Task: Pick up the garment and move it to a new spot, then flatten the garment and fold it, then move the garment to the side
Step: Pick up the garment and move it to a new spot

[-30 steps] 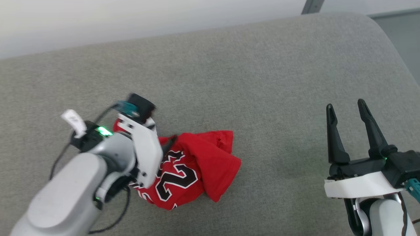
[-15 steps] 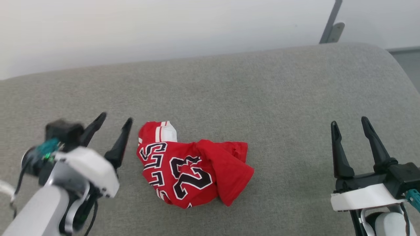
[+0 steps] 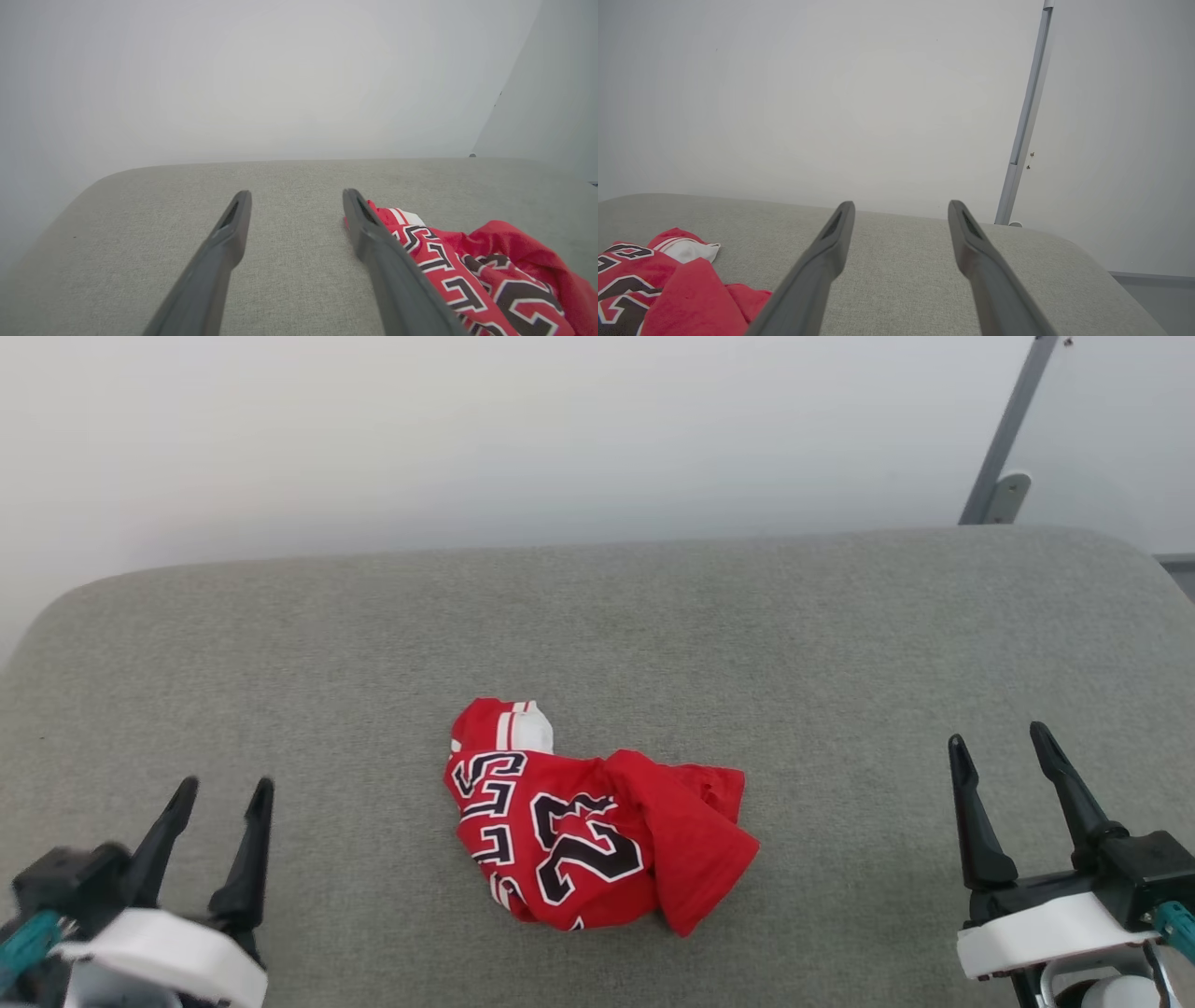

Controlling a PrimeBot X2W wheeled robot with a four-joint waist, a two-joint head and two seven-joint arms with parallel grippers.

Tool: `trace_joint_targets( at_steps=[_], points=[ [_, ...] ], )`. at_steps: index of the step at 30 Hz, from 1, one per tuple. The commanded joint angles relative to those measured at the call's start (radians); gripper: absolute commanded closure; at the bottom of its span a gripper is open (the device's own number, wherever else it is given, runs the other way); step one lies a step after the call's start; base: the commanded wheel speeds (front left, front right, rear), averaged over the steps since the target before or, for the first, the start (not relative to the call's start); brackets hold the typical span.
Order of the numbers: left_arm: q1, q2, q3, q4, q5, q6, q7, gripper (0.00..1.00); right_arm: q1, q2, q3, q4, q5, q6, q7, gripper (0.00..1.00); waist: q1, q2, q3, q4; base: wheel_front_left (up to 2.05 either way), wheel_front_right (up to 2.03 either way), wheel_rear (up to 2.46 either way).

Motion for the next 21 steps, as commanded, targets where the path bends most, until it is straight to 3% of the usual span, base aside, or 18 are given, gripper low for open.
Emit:
trace_joint_targets(
  at_steps=[1, 8, 21],
  points=[
    [0.031, -0.004, 0.019, 0.002, -0.008, -0.003, -0.016, 0.00, 0.007, -0.006, -0.001, 0.005, 0.007, 0.000, -0.006, 0.00, 0.0000, 0.0000, -0.008, 0.012, 0.00, 0.00, 0.00],
    [0.106, -0.047, 0.123, 0.002, 0.018, -0.042, -0.038, 0.00, 0.013, -0.009, -0.011, 0.015, 0.007, 0.000, -0.006, 0.00, 0.0000, 0.0000, -0.020, 0.042, 0.00, 0.00, 0.00],
    [0.222, -0.226, 0.354, -0.028, 0.161, -0.194, -0.039, 0.00, 0.032, 0.009, -0.021, 0.011, 0.005, 0.000, -0.006, 0.00, 0.0000, 0.0000, -0.036, 0.066, 0.00, 0.00, 0.00]
  ],
)
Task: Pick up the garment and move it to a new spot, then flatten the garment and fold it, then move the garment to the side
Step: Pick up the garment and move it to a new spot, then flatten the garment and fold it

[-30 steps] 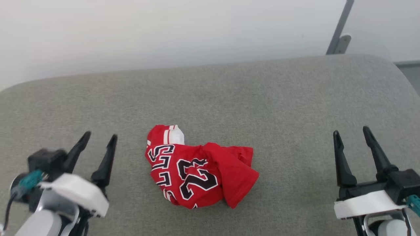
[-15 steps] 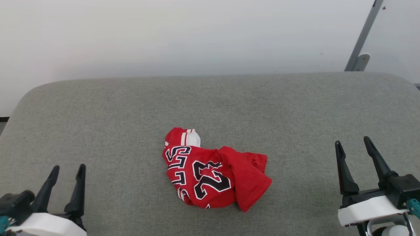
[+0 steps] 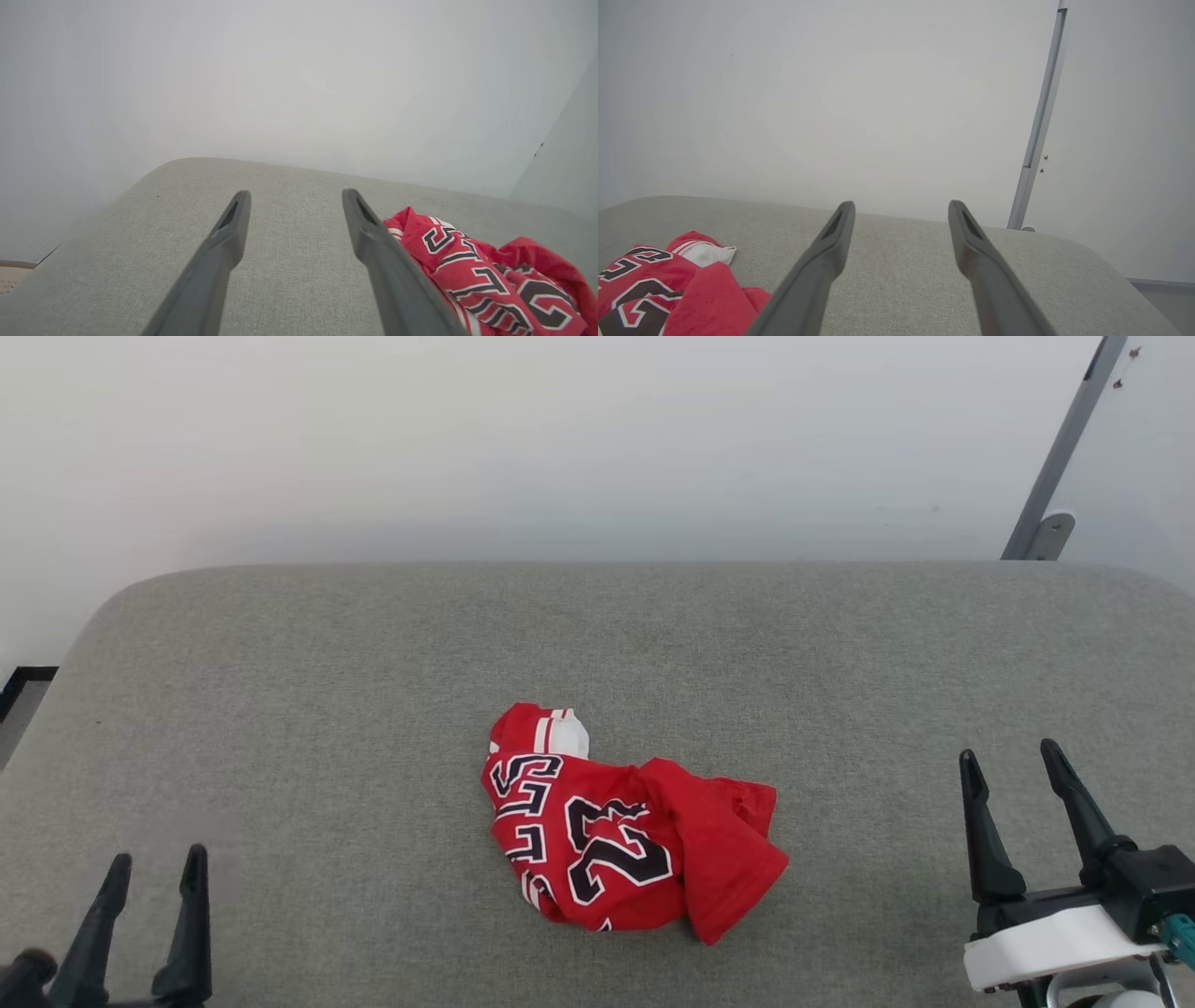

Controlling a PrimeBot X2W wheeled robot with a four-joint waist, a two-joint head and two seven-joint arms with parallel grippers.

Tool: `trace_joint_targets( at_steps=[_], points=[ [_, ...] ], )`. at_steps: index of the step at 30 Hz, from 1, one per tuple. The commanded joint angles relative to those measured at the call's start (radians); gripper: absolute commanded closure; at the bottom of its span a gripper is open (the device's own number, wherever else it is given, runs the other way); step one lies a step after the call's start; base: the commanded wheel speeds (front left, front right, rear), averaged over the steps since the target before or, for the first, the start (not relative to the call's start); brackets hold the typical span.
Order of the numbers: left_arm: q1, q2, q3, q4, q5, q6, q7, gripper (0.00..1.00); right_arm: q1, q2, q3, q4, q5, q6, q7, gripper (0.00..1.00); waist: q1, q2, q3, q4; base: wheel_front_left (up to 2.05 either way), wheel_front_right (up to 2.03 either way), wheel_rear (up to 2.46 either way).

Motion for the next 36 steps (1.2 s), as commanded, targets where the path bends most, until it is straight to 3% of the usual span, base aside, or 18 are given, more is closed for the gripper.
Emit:
trace_joint_targets(
  at_steps=[1, 8, 21, 29, 36],
  points=[
    [0.019, -0.024, 0.028, -0.007, 0.015, -0.015, -0.005, 0.00, 0.013, 0.005, 0.001, 0.000, 0.000, 0.000, -0.006, 0.00, 0.0000, 0.0000, -0.003, 0.002, 0.00, 0.00, 0.00],
    [0.047, -0.073, 0.058, 0.001, 0.045, -0.032, -0.005, 0.00, 0.019, 0.005, 0.003, 0.003, 0.001, 0.000, -0.006, 0.00, 0.0000, 0.0000, -0.007, 0.013, 0.00, 0.00, 0.00],
    [0.050, -0.048, 0.015, -0.023, 0.021, -0.033, -0.005, 0.00, 0.015, 0.009, 0.003, -0.002, -0.002, 0.000, -0.006, 0.00, 0.0000, 0.0000, -0.005, 0.015, 0.00, 0.00, 0.00],
    [-0.024, 0.041, -0.105, 0.013, -0.048, -0.033, 0.008, 0.00, 0.001, 0.011, 0.013, 0.003, -0.008, 0.000, -0.006, 0.00, 0.0000, 0.0000, 0.003, 0.002, 0.00, 0.00, 0.00],
    [-0.171, 0.141, -0.218, -0.020, -0.133, -0.033, 0.135, 0.00, -0.022, 0.009, 0.035, -0.001, -0.009, 0.000, -0.006, 0.00, 0.0000, 0.0000, 0.026, -0.033, 0.00, 0.00, 0.00]
  ],
)
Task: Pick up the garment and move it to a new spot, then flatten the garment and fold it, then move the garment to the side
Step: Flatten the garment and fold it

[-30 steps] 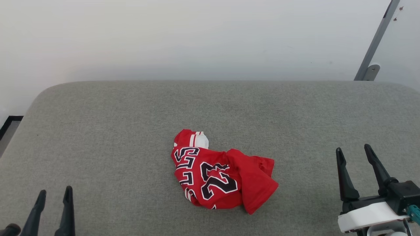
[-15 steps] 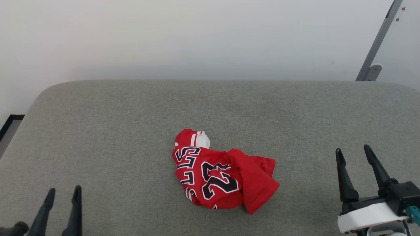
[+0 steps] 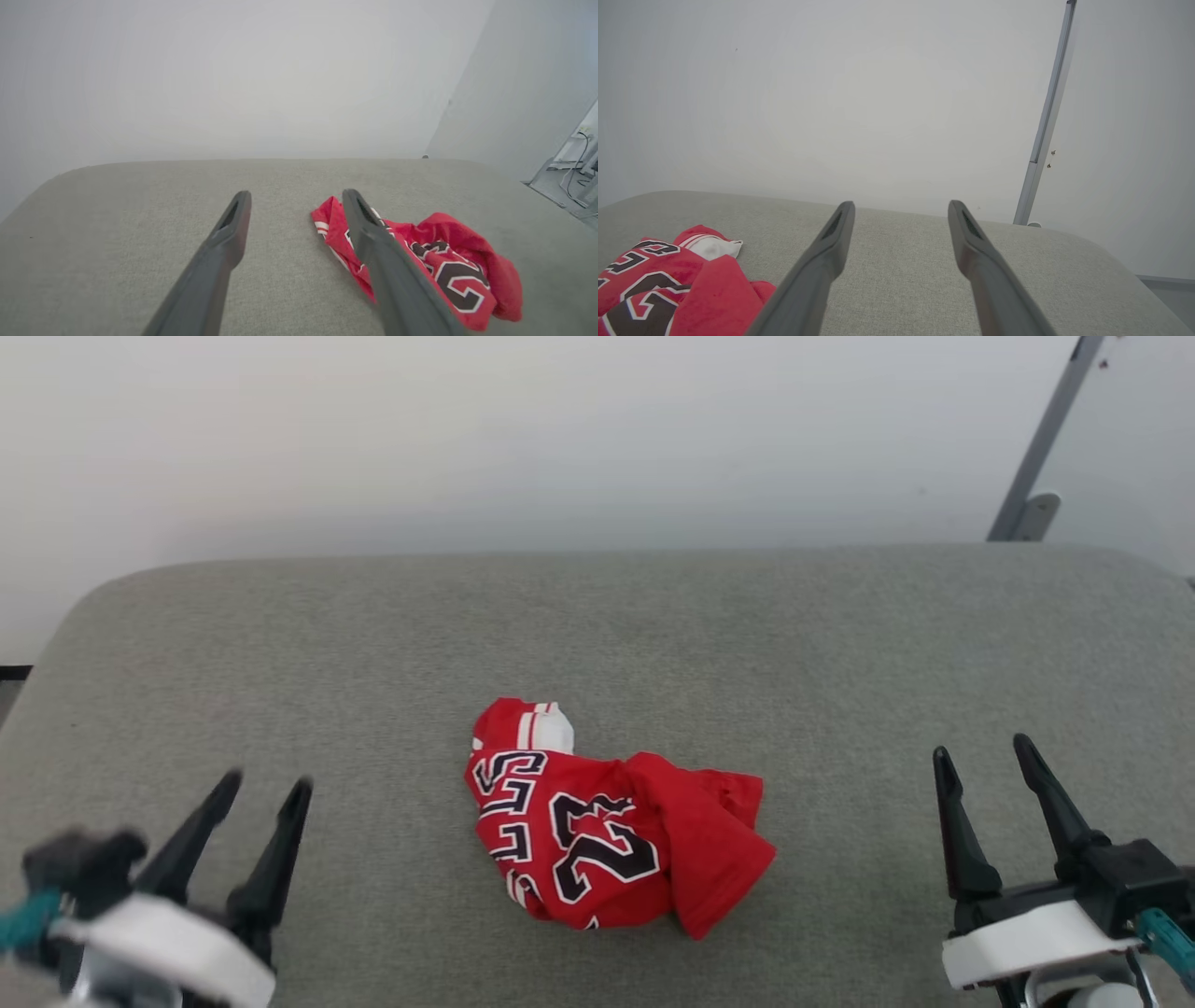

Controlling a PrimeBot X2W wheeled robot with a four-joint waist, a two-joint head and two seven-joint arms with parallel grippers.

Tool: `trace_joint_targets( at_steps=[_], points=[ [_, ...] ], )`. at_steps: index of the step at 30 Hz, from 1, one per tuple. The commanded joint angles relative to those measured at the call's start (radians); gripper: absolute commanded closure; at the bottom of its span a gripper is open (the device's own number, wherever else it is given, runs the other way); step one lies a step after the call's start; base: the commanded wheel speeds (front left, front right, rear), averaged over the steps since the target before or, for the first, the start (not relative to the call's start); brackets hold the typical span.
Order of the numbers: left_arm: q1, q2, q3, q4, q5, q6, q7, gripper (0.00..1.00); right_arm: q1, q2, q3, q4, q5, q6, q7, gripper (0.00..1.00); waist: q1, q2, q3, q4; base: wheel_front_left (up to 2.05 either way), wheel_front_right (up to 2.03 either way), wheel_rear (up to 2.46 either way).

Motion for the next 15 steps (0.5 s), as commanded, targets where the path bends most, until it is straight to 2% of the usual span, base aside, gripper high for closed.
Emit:
trace_joint_targets(
  at_steps=[1, 7, 15],
  points=[
    [-0.038, 0.014, -0.019, -0.010, -0.021, -0.003, 0.027, 0.00, -0.016, 0.001, 0.005, -0.002, -0.003, 0.000, -0.006, 0.00, 0.0000, -0.0001, 0.011, -0.014, 0.00, 0.00, 0.00],
    [-0.207, 0.081, -0.125, -0.003, -0.108, -0.003, 0.182, 0.00, -0.041, 0.009, 0.019, -0.007, -0.006, 0.000, -0.006, 0.00, 0.0000, -0.0001, 0.049, -0.059, 0.00, 0.00, 0.00],
    [-0.437, 0.090, -0.223, 0.114, -0.195, -0.003, 0.419, 0.00, -0.084, 0.024, 0.036, -0.016, -0.009, 0.000, -0.006, 0.00, 0.0000, -0.0001, 0.122, -0.125, 0.00, 0.00, 0.00]
  ],
)
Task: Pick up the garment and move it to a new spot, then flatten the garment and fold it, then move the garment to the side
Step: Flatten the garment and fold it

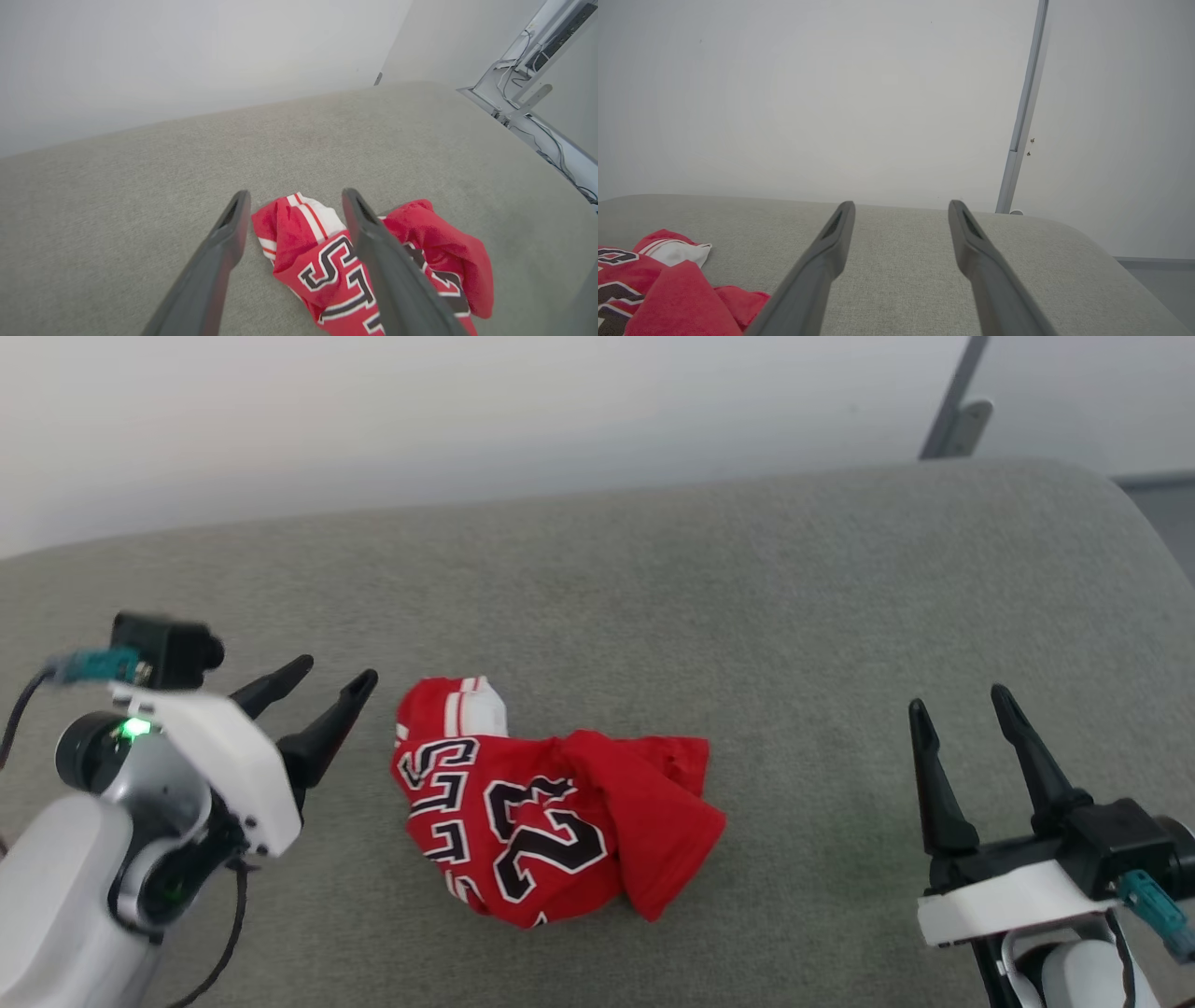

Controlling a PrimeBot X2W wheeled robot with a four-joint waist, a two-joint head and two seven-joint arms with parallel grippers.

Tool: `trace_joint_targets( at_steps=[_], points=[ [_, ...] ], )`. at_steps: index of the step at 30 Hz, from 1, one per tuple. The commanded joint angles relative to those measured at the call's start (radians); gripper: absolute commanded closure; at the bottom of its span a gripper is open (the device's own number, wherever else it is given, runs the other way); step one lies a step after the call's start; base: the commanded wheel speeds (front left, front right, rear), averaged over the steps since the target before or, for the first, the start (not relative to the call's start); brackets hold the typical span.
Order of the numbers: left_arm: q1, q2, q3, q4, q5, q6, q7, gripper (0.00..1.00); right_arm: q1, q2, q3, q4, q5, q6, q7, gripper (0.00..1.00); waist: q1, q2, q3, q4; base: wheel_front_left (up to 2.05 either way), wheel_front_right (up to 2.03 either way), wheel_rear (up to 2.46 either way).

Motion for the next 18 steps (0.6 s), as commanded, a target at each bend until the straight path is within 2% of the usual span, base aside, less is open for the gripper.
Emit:
trace_joint_targets(
  at_steps=[1, 8, 16, 18],
  points=[
    [-0.036, -0.006, -0.017, 0.029, -0.010, -0.003, 0.044, 0.00, -0.017, 0.005, 0.004, -0.005, -0.006, 0.000, -0.006, 0.00, 0.0000, 0.0000, 0.032, -0.031, 0.00, 0.00, 0.00],
    [-0.175, -0.047, -0.095, 0.142, -0.033, -0.002, 0.212, 0.00, -0.050, 0.021, 0.013, -0.010, -0.007, 0.000, -0.006, 0.00, 0.0000, 0.0000, 0.082, -0.075, 0.00, 0.00, 0.00],
    [-0.296, -0.101, -0.184, 0.284, -0.017, 0.003, 0.381, 0.00, -0.079, 0.035, 0.015, -0.020, -0.005, 0.000, -0.006, 0.00, 0.0000, 0.0000, 0.138, -0.110, 0.00, 0.00, 0.00],
    [-0.321, -0.117, -0.220, 0.355, 0.001, 0.006, 0.425, 0.00, -0.092, 0.038, 0.017, -0.025, -0.007, 0.000, -0.006, 0.00, 0.0000, 0.0000, 0.156, -0.118, 0.00, 0.00, 0.00]
  ],
)
